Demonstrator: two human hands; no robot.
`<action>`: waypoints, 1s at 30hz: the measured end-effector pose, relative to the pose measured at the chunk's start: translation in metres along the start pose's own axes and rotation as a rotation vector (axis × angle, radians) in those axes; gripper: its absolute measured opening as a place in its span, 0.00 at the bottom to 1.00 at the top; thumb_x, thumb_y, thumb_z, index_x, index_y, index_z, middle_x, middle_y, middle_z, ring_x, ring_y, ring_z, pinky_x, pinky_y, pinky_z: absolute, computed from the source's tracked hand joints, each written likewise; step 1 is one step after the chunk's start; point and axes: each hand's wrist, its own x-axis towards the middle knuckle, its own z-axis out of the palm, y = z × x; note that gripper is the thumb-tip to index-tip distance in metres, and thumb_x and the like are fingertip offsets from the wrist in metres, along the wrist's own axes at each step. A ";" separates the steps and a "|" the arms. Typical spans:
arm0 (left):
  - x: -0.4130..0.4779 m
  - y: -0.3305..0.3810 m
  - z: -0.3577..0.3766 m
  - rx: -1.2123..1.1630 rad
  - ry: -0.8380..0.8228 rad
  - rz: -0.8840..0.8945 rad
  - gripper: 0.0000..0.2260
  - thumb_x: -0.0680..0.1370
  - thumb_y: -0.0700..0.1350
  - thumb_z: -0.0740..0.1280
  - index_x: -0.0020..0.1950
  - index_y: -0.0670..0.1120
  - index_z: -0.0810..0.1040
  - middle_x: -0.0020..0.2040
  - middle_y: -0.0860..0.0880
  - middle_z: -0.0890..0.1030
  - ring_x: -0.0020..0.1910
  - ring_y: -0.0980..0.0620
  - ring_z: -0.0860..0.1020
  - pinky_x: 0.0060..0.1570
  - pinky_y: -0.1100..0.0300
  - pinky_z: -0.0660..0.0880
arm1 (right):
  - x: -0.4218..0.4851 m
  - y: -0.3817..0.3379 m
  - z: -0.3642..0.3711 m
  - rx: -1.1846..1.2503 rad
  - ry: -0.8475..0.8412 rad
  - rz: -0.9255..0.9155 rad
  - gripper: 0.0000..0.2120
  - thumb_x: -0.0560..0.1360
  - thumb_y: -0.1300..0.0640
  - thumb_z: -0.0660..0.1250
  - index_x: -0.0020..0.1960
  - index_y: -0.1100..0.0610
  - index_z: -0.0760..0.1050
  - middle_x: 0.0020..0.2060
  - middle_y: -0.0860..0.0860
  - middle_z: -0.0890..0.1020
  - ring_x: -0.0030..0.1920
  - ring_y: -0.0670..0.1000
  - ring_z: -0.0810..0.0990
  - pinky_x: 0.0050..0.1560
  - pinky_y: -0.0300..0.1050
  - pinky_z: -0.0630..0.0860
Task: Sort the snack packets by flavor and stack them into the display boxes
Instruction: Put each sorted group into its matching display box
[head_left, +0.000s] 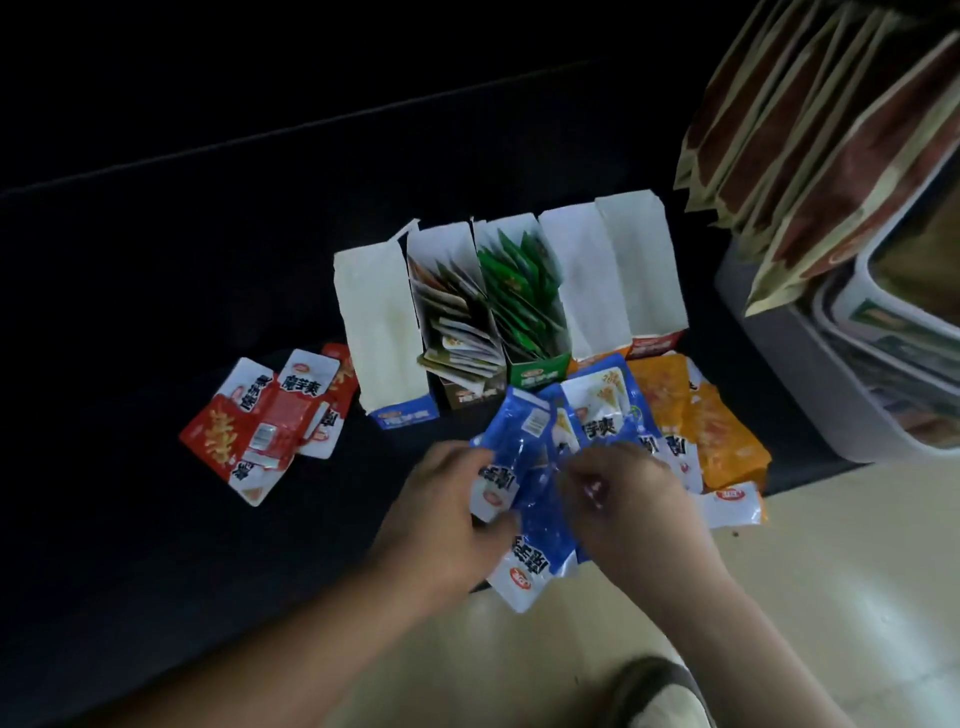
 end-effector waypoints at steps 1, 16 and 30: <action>-0.005 -0.005 0.009 0.093 -0.108 0.011 0.35 0.75 0.58 0.74 0.80 0.57 0.64 0.81 0.54 0.57 0.80 0.51 0.58 0.75 0.57 0.63 | -0.007 0.008 0.005 -0.079 -0.056 0.020 0.04 0.77 0.54 0.68 0.45 0.48 0.81 0.44 0.47 0.78 0.45 0.50 0.78 0.38 0.53 0.80; -0.008 -0.037 0.033 0.708 -0.253 0.136 0.36 0.82 0.69 0.49 0.84 0.56 0.39 0.84 0.46 0.33 0.83 0.41 0.36 0.81 0.42 0.44 | -0.002 0.025 0.040 -0.212 0.185 -0.112 0.12 0.77 0.60 0.73 0.60 0.58 0.82 0.56 0.55 0.79 0.53 0.60 0.80 0.40 0.57 0.81; -0.005 -0.046 0.051 0.581 -0.099 0.128 0.37 0.78 0.72 0.52 0.81 0.65 0.36 0.84 0.38 0.42 0.83 0.33 0.46 0.79 0.37 0.55 | -0.017 0.032 0.062 -0.309 0.032 -0.180 0.24 0.81 0.50 0.58 0.74 0.58 0.73 0.75 0.59 0.73 0.79 0.67 0.63 0.77 0.69 0.62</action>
